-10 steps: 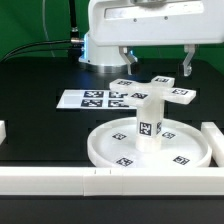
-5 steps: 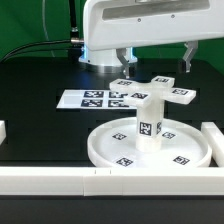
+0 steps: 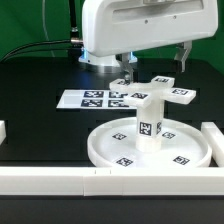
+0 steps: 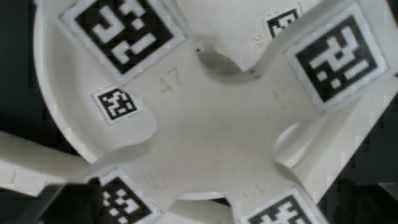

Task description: Assemble round table

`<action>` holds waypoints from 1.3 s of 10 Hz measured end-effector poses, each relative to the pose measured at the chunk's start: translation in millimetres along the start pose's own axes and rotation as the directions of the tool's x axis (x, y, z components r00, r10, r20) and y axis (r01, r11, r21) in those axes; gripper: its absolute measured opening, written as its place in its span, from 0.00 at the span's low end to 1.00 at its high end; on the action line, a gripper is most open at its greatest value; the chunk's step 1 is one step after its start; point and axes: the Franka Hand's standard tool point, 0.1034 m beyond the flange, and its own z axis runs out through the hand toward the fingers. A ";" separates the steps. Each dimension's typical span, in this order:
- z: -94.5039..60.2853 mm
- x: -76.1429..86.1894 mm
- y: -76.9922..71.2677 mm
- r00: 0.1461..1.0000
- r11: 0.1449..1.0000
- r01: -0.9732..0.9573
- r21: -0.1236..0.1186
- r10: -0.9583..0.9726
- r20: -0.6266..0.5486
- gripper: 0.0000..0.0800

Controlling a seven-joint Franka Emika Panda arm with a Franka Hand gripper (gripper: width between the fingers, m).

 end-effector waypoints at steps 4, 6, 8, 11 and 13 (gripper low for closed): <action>0.3 -0.3 3.2 0.931 0.931 0.364 -0.026 -0.364 0.021 0.81; 1.0 -0.5 2.4 0.837 0.837 0.547 -0.029 -0.545 0.047 0.81; 1.4 -1.8 4.1 0.768 0.768 0.639 -0.023 -0.638 0.053 0.81; 1.2 -4.0 8.5 0.638 0.639 0.769 -0.015 -0.767 0.069 0.81; 1.4 -2.2 10.6 0.507 0.506 0.862 -0.030 -0.858 0.079 0.81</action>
Offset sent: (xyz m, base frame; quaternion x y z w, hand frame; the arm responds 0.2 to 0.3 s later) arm 0.0034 0.0059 -0.0002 -0.0144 0.0057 -0.2497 0.9682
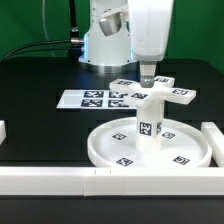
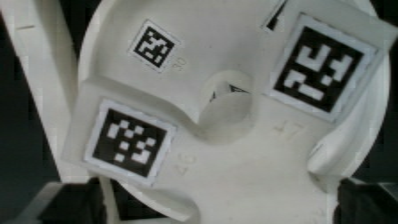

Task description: Assemble round table

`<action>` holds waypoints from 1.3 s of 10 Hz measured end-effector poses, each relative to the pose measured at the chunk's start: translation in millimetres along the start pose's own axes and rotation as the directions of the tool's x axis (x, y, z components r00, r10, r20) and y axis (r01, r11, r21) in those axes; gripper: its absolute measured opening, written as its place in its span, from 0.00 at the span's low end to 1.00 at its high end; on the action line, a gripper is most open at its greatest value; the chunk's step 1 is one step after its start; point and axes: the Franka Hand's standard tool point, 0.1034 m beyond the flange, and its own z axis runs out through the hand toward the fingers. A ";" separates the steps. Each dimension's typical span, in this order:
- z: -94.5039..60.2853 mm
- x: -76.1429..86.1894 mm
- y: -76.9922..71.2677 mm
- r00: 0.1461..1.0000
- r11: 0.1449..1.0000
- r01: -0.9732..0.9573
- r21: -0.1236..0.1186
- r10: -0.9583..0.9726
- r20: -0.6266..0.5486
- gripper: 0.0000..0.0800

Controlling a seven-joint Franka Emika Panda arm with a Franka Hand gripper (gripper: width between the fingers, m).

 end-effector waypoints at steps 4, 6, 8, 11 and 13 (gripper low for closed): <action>1.0 4.0 -0.5 0.973 0.974 0.227 0.005 -0.227 0.040 0.81; 4.0 5.2 -2.0 0.960 0.961 0.277 0.013 -0.277 0.049 0.81; 8.6 5.9 -7.0 0.964 0.965 0.260 0.023 -0.260 0.047 0.81; 16.8 5.0 -11.6 0.965 0.966 0.256 0.038 -0.258 0.045 0.81; 19.4 5.1 -12.9 0.967 0.967 0.251 0.043 -0.253 0.044 0.81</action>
Offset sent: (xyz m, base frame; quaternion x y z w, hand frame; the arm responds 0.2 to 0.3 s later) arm 0.0006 0.0151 -0.0016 0.0092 -0.0056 -0.1286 0.9916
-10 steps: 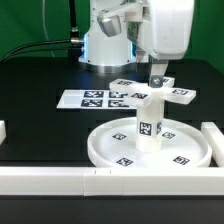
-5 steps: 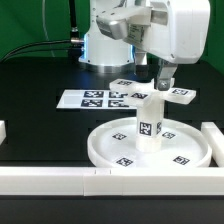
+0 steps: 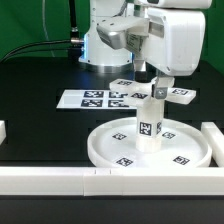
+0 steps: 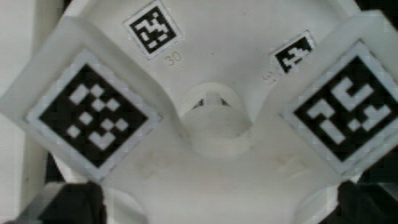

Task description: Assemble round table

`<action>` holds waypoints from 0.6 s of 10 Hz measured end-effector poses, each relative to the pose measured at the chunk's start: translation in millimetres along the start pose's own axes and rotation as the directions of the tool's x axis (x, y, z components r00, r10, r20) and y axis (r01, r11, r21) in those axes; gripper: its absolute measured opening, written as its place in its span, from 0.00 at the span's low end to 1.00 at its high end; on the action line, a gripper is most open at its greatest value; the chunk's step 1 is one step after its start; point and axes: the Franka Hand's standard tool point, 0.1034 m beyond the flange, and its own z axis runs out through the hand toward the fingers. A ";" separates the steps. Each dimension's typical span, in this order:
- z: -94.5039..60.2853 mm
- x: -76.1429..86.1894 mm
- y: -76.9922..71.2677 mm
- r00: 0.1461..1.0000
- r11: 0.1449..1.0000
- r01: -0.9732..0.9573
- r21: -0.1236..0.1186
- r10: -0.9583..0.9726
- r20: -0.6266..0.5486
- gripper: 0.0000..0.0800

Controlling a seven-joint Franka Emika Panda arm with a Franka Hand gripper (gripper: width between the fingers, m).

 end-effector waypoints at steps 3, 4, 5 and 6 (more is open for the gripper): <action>3.7 1.6 -1.5 1.000 1.000 -0.017 0.007 0.017 -0.002 0.81; 4.5 1.6 -1.9 1.000 1.000 -0.018 0.008 0.018 -0.002 0.81; 5.1 1.3 -2.1 1.000 1.000 -0.018 0.009 0.018 -0.002 0.65; 5.1 0.8 -2.1 1.000 1.000 -0.019 0.009 0.019 -0.002 0.55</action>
Offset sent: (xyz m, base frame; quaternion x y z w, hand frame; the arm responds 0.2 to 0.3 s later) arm 0.0019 0.0018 -0.0019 -0.0002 -0.0054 -0.0002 1.0000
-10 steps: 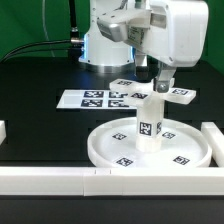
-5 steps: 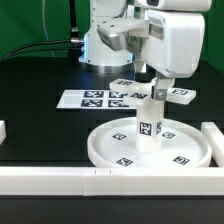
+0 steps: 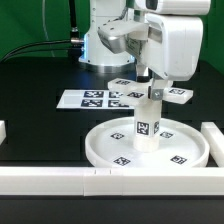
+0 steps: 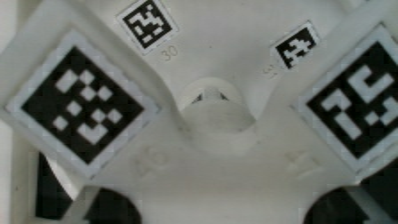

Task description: Assemble round table

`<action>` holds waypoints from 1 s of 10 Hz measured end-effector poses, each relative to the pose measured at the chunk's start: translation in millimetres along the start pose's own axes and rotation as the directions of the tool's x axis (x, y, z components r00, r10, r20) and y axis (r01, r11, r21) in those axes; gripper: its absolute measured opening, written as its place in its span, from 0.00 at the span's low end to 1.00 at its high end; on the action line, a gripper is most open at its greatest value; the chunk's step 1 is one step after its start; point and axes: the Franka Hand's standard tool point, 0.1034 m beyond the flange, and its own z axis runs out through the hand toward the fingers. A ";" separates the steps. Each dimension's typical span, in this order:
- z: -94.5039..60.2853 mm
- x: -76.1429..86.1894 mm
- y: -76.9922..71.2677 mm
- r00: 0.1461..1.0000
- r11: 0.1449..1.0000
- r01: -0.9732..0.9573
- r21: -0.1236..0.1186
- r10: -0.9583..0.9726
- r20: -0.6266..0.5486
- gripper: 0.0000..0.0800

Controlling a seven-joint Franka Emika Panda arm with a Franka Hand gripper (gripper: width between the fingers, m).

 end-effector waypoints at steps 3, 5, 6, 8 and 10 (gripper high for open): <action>0.0 -0.2 0.0 0.999 0.999 -0.034 0.000 0.034 0.000 0.55; 0.0 0.6 -1.3 0.986 0.985 -0.169 0.013 0.169 0.001 0.55; 0.1 0.6 -1.7 0.963 0.963 -0.269 0.020 0.269 0.003 0.55; -0.2 1.1 -1.7 0.878 0.877 -0.478 0.046 0.478 0.018 0.55; -0.1 1.1 -1.8 0.808 0.807 -0.589 0.043 0.588 0.024 0.55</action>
Offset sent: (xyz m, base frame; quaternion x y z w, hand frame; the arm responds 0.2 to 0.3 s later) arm 0.0000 0.0000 0.0000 0.0000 0.0000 0.0000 1.0000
